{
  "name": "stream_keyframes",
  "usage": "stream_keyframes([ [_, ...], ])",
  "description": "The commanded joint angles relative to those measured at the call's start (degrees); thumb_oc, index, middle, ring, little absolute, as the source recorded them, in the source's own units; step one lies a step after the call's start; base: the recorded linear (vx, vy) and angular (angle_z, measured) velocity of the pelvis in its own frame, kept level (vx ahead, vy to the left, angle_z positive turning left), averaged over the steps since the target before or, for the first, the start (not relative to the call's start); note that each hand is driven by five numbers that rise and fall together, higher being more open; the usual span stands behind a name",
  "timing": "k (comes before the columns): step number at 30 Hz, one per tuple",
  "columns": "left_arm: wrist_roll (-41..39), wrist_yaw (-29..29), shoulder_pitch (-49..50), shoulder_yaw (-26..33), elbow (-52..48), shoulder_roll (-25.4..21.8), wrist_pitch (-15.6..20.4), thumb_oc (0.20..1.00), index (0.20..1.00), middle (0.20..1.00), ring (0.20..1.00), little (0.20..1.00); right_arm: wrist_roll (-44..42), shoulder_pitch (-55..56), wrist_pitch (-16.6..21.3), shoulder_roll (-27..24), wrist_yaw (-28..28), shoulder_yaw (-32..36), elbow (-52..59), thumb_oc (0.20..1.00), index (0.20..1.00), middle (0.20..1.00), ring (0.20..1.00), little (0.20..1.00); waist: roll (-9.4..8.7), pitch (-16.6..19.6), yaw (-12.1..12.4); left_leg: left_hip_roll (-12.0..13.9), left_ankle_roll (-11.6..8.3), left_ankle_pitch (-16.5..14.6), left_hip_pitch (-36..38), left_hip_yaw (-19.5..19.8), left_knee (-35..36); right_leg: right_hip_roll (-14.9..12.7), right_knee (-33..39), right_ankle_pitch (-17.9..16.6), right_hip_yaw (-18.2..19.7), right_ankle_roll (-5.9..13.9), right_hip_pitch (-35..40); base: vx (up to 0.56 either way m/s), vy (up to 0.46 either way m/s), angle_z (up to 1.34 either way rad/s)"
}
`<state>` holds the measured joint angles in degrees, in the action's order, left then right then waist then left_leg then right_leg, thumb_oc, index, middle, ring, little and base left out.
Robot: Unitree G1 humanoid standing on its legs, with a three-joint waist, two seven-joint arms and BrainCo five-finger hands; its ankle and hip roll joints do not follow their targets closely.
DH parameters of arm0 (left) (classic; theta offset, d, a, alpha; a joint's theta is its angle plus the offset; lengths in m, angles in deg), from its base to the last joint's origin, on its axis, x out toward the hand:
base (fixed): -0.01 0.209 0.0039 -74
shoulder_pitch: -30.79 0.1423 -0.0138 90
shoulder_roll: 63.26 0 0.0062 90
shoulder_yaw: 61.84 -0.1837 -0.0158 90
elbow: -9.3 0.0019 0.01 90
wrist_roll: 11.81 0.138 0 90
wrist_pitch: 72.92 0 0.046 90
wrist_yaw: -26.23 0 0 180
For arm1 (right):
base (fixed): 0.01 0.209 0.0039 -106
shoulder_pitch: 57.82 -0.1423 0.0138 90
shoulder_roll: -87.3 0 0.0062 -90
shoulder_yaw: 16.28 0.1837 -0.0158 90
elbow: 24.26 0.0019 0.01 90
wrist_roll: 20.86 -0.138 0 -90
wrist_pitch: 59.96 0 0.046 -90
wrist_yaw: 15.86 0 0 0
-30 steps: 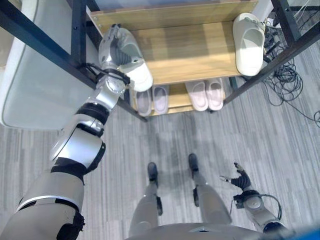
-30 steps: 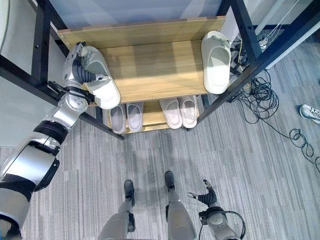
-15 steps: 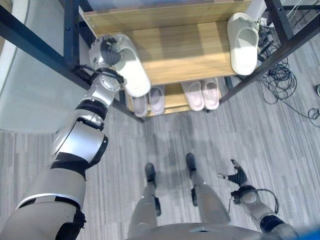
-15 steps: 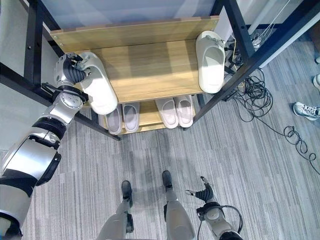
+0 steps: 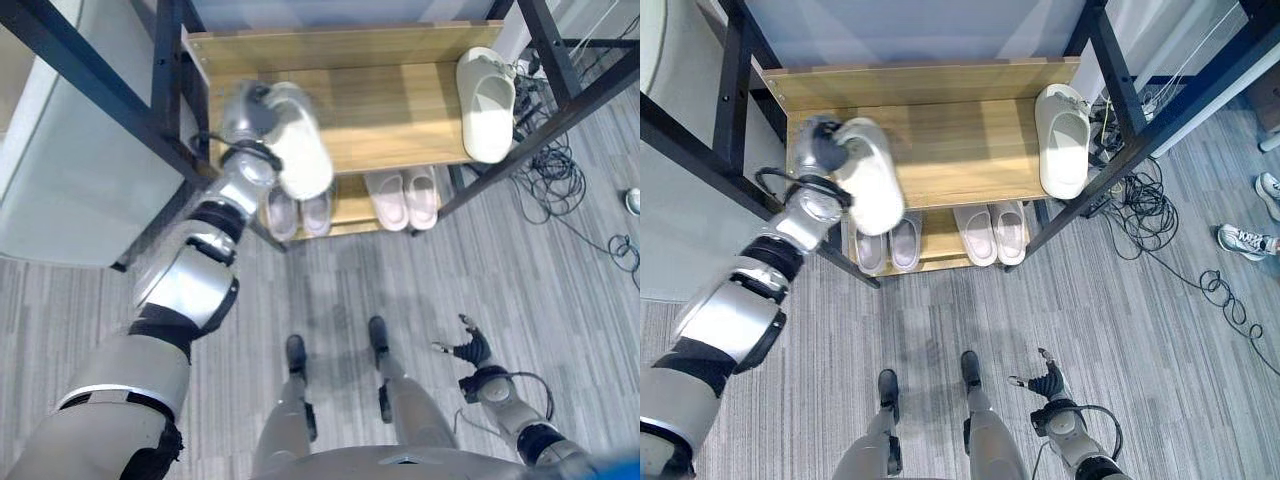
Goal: Arrange the slippers neatly on the shoe rack.
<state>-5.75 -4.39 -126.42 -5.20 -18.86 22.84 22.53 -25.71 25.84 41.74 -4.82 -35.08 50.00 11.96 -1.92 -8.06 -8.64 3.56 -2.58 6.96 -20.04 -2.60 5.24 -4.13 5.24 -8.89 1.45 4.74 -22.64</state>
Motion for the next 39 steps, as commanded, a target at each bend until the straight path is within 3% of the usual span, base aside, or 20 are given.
stream_keyframes([
  [1, 0.4, -3.6, -6.1, 2.8, -1.3, 4.9, 2.7, 0.200, 0.200, 0.200, 0.200, 0.200, 0.2, -0.4, 0.5, -2.1, -0.9, 1.8, 0.1, 1.000, 1.000, 1.000, 1.000, 1.000, 1.40, -3.4, 1.2, 0.0, -1.70, -4.0, 1.2, 1.8, -0.2, -2.8, -0.3, 2.0, -1.9, 4.36, 0.7, 0.03, -0.055, -0.06],
  [5, -1.2, -4.0, -11.8, 1.9, 0.4, 7.7, 1.9, 0.200, 0.200, 0.200, 0.200, 0.200, 0.6, -2.1, -0.2, -2.5, -1.7, 1.1, -0.3, 1.000, 1.000, 1.000, 1.000, 1.000, 2.15, -3.4, 0.6, 0.0, -1.71, -4.0, 0.8, 1.3, -0.2, -2.9, -0.3, 1.9, -1.4, 4.38, -0.1, 0.03, -0.038, -0.08],
  [12, 0.3, -6.0, -21.1, 0.3, 8.1, 6.0, -1.4, 0.200, 0.200, 0.200, 0.200, 0.200, 1.6, -1.7, 0.5, -3.8, -2.4, 0.5, 0.6, 1.000, 1.000, 1.000, 1.000, 1.000, 3.58, -3.7, -1.2, 0.8, -1.84, -4.2, 0.7, -0.3, -0.2, -2.4, -0.6, 1.7, 0.4, 4.31, -1.6, 0.04, -0.013, -0.15],
  [20, -1.0, -5.2, -24.7, 0.0, 11.5, 3.2, -1.7, 0.200, 0.200, 0.200, 0.200, 0.200, 1.2, -2.7, 1.0, -4.6, -2.6, 0.4, -0.8, 1.000, 1.000, 1.000, 1.000, 1.000, 4.78, -4.0, -2.1, 1.8, -2.38, -4.0, 0.4, -1.5, -0.2, -1.6, -0.9, 2.0, 1.1, 4.01, -3.0, 0.04, -0.035, -0.15],
  [39, -9.4, -3.3, -27.8, 4.7, 17.8, 5.6, -2.5, 0.200, 0.200, 0.200, 0.200, 0.200, -0.5, -5.4, 0.7, -4.3, -3.3, -0.4, -3.3, 1.000, 1.000, 1.000, 1.000, 1.000, 5.86, -4.2, -3.9, 3.3, -3.33, -4.3, 0.7, -3.4, -0.2, -0.1, -1.2, 2.4, 2.0, 3.19, -4.9, 0.04, -0.029, -0.05],
])
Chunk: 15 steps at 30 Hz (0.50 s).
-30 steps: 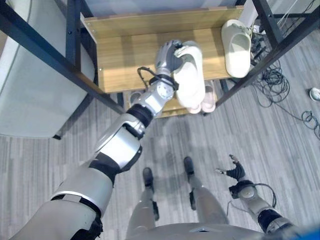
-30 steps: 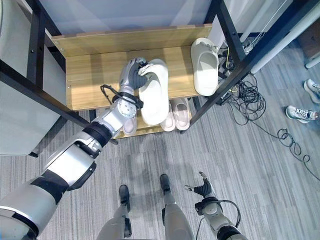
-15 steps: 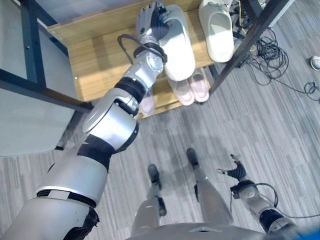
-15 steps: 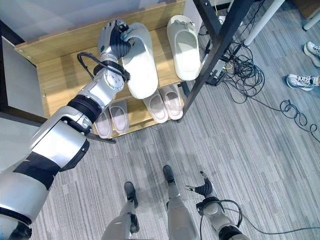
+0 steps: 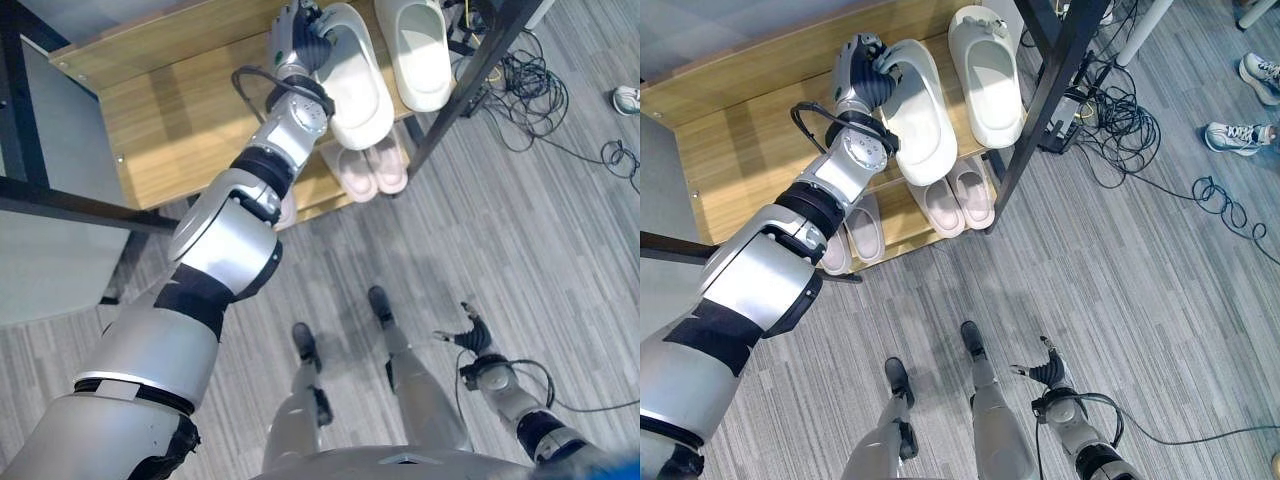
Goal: Arrange the slippers neatly on the shoe rack.
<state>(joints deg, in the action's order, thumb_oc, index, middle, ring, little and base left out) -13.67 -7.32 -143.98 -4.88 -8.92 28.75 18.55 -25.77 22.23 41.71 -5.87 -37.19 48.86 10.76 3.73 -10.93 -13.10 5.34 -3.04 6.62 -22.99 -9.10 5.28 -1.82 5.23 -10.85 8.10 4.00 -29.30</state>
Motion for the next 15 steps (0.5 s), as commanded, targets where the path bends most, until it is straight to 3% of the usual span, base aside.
stream_keyframes([
  [1, -1.9, -0.3, -10.4, 4.6, 8.0, -0.5, 1.4, 0.200, 0.200, 0.200, 0.200, 0.200, -0.3, -1.7, 0.7, -3.3, -1.1, 0.6, -2.1, 1.000, 1.000, 1.000, 1.000, 1.000, 0.24, -1.3, 0.4, 1.6, -2.89, -4.1, 3.6, 3.0, -0.3, -2.3, -1.3, 4.3, -4.5, 3.92, 1.6, 0.00, 0.000, 0.00],
  [5, -1.9, -0.1, -10.4, 4.9, 8.8, -0.7, 1.3, 0.200, 0.200, 0.200, 0.200, 0.200, 0.1, -1.5, 0.8, -3.3, -1.1, 0.5, -2.6, 1.000, 1.000, 1.000, 1.000, 1.000, 0.13, -1.0, 0.2, 1.7, -2.91, -4.2, 3.7, 2.7, -0.3, -2.2, -1.4, 4.3, -4.3, 3.81, 1.4, 0.01, -0.001, -0.02],
  [6, -2.0, -0.2, -10.9, 5.0, 8.8, -0.5, 1.2, 0.464, 0.464, 0.464, 0.464, 0.464, 0.3, -1.5, 0.8, -3.4, -0.9, 0.3, -2.9, 1.000, 1.000, 1.000, 1.000, 1.000, 0.07, -0.8, 0.0, 1.8, -2.89, -4.3, 3.7, 2.5, -0.3, -2.1, -1.5, 4.4, -4.3, 3.73, 1.3, 0.00, 0.000, 0.00],
  [7, -1.9, -0.2, -10.8, 5.1, 8.9, -0.4, 1.2, 0.831, 0.831, 0.831, 0.831, 0.831, 0.3, -1.6, 0.8, -3.4, -0.8, 0.2, -3.0, 1.000, 1.000, 1.000, 1.000, 1.000, 0.05, -0.6, -0.1, 1.9, -2.88, -4.4, 3.7, 2.5, -0.3, -2.1, -1.5, 4.4, -4.2, 3.71, 1.1, 0.00, 0.000, 0.00],
  [8, -1.9, -0.2, -10.8, 5.1, 8.9, -0.4, 1.2, 0.831, 0.831, 0.831, 0.831, 0.831, 0.3, -1.6, 0.8, -3.4, -0.8, 0.2, -3.0, 1.000, 1.000, 1.000, 1.000, 1.000, 0.05, -0.6, -0.1, 1.9, -2.88, -4.4, 3.7, 2.5, -0.3, -2.1, -1.5, 4.4, -4.2, 3.71, 1.1, 0.00, 0.000, 0.00],
  [9, -2.4, 0.1, -10.8, 5.5, 9.1, -0.1, 1.3, 1.000, 1.000, 1.000, 1.000, 1.000, 0.3, -1.6, 0.9, -3.5, -0.8, 0.2, -2.9, 1.000, 1.000, 1.000, 1.000, 1.000, 0.03, -0.5, -0.2, 1.9, -2.87, -4.5, 3.7, 2.3, -0.3, -2.0, -1.6, 4.5, -4.2, 3.69, 1.0, 0.00, 0.000, 0.00],
  [15, -4.1, 1.0, -9.9, 7.2, 10.4, 1.0, 0.9, 1.000, 1.000, 1.000, 1.000, 1.000, 0.5, -1.9, 0.5, -3.7, -0.2, 0.2, -3.7, 1.000, 1.000, 1.000, 1.000, 1.000, 0.04, 0.5, -0.5, 2.0, -2.84, -5.0, 3.9, 1.6, -0.3, -1.8, -1.7, 4.6, -4.0, 3.61, 0.7, 0.02, 0.000, -0.03],
])
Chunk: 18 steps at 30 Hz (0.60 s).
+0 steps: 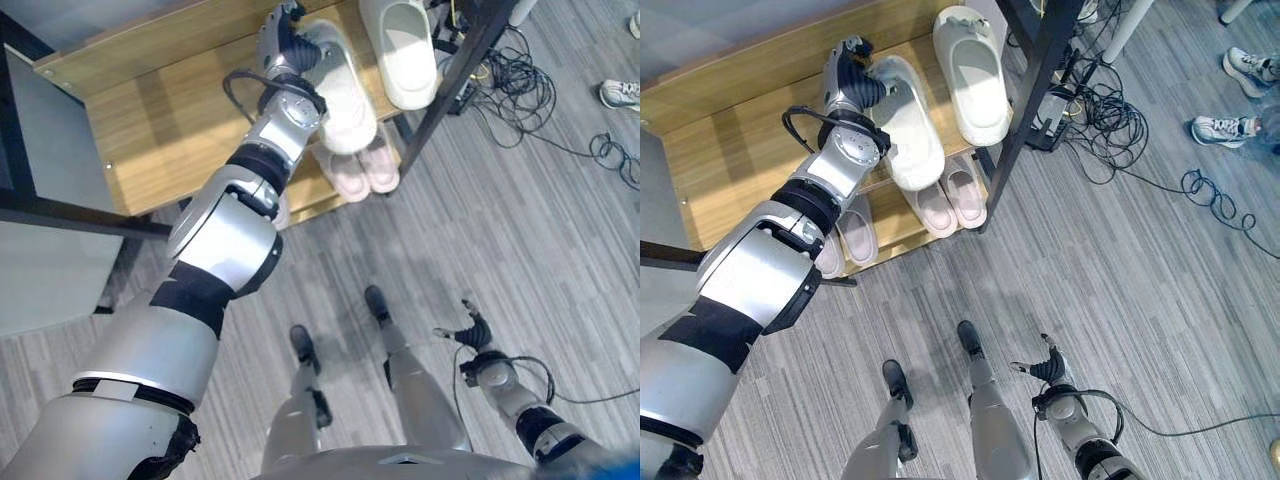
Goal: Arrange the slippers neatly on the shoe rack.
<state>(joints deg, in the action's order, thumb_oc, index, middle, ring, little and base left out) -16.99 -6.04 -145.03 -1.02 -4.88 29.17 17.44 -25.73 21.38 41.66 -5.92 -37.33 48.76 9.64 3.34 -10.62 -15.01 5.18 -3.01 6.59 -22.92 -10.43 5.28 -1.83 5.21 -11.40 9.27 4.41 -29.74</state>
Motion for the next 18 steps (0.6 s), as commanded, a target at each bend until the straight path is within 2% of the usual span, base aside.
stream_keyframes([
  [1, -2.1, 0.0, -8.1, 4.1, 5.9, 1.3, 2.6, 1.000, 1.000, 1.000, 1.000, 1.000, 0.6, -0.9, 0.3, -3.6, 0.0, 0.3, -2.8, 1.000, 1.000, 1.000, 1.000, 1.000, 0.63, 0.4, 1.4, 2.1, -2.83, -5.0, 3.8, 3.0, -0.3, -1.9, -1.6, 5.2, -5.2, 3.17, 1.2, 0.05, 0.005, -0.08],
  [10, -13.4, 1.8, -7.8, 7.0, 0.8, 5.9, 6.6, 1.000, 1.000, 1.000, 1.000, 1.000, 0.1, 0.0, -0.3, -3.2, 0.6, 1.6, -4.2, 1.000, 1.000, 1.000, 1.000, 1.000, 1.59, 1.8, 1.7, 1.8, -2.61, -5.3, 4.4, 3.5, -0.3, -1.9, -1.6, 5.8, -5.7, 3.00, 2.4, 0.00, 0.001, -0.01],
  [18, -9.8, 1.4, -6.8, 3.4, -2.3, 5.7, 6.6, 1.000, 1.000, 1.000, 1.000, 1.000, -0.3, 1.3, -0.6, -3.4, 1.5, 2.6, -4.1, 1.000, 1.000, 1.000, 1.000, 1.000, 2.12, 2.9, 2.3, 1.5, -2.49, -5.4, 5.7, 3.8, -0.3, -2.2, -1.4, 6.3, -6.3, 3.26, 4.4, 0.00, 0.000, 0.00],
])
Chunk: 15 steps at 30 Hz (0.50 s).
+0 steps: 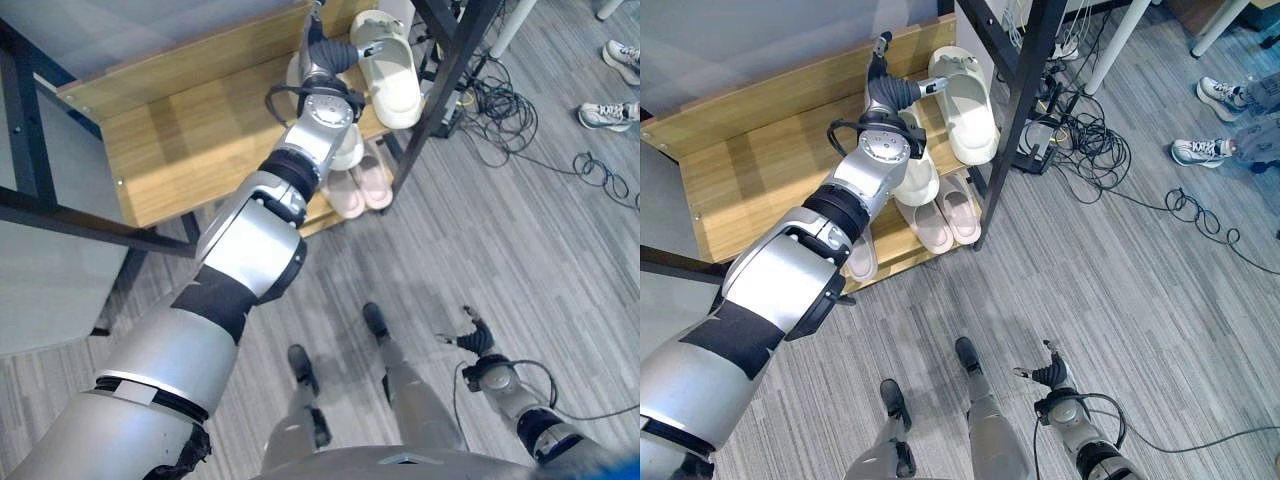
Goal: Arrange the slippers neatly on the shoe rack.
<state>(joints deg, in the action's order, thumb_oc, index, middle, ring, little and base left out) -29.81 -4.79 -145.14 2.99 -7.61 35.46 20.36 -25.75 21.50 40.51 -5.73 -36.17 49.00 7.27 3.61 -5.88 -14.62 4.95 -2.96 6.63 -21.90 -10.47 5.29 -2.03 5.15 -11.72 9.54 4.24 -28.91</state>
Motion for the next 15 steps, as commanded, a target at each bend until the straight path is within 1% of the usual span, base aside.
stream_keyframes([
  [1, 4.7, -0.1, -5.6, -1.7, -0.4, -0.9, 3.6, 1.000, 1.000, 1.000, 1.000, 1.000, -0.5, 1.1, 0.5, -3.5, 0.6, 2.6, -1.9, 1.000, 1.000, 1.000, 1.000, 1.000, 1.95, -1.7, 2.2, 1.6, -2.50, -5.5, 5.2, 4.0, -0.3, -2.1, -1.5, 6.8, -6.8, 3.49, 4.1, 0.00, 0.000, 0.00],
  [3, 8.0, -0.5, -3.6, -2.9, -1.8, -2.1, 3.7, 1.000, 1.000, 1.000, 1.000, 1.000, -0.7, 1.3, 0.5, -3.7, 0.8, 3.0, -2.7, 1.000, 1.000, 1.000, 1.000, 1.000, 2.03, -1.6, 2.7, 1.2, -2.36, -5.2, 5.3, 4.3, -0.3, -2.4, -1.3, 6.7, -7.3, 3.57, 4.7, -0.04, -0.007, 0.05],
  [6, 12.6, -1.2, 0.1, -3.7, -3.4, -2.7, 3.3, 1.000, 1.000, 1.000, 1.000, 1.000, -1.1, 1.7, 0.6, -3.3, 0.9, 3.8, -3.3, 1.000, 1.000, 1.000, 1.000, 1.000, 1.68, -1.8, 3.5, 1.2, -2.20, -4.9, 5.8, 4.9, -0.3, -2.5, -1.3, 6.8, -7.9, 3.56, 5.8, -0.04, -0.029, 0.07],
  [10, 14.1, -2.0, 4.5, -2.7, -5.2, -2.9, 3.3, 1.000, 1.000, 1.000, 1.000, 1.000, -1.6, 1.8, 0.7, -2.7, 0.9, 4.3, -3.9, 1.000, 1.000, 1.000, 1.000, 1.000, 1.06, -2.1, 4.4, 1.1, -2.05, -4.7, 6.2, 5.6, -0.3, -2.6, -1.2, 6.9, -8.7, 3.49, 6.7, -0.03, -0.033, 0.12],
  [15, 16.2, -2.0, 10.1, -2.3, -6.6, -1.4, 3.1, 1.000, 1.000, 1.000, 1.000, 1.000, -2.1, 1.5, 0.5, -1.8, 0.7, 4.5, -4.6, 1.000, 1.000, 1.000, 1.000, 1.000, 0.46, -2.5, 5.3, 0.9, -1.92, -4.5, 6.7, 6.4, -0.3, -2.8, -1.3, 7.1, -9.3, 3.39, 7.7, -0.03, -0.016, 0.11],
])
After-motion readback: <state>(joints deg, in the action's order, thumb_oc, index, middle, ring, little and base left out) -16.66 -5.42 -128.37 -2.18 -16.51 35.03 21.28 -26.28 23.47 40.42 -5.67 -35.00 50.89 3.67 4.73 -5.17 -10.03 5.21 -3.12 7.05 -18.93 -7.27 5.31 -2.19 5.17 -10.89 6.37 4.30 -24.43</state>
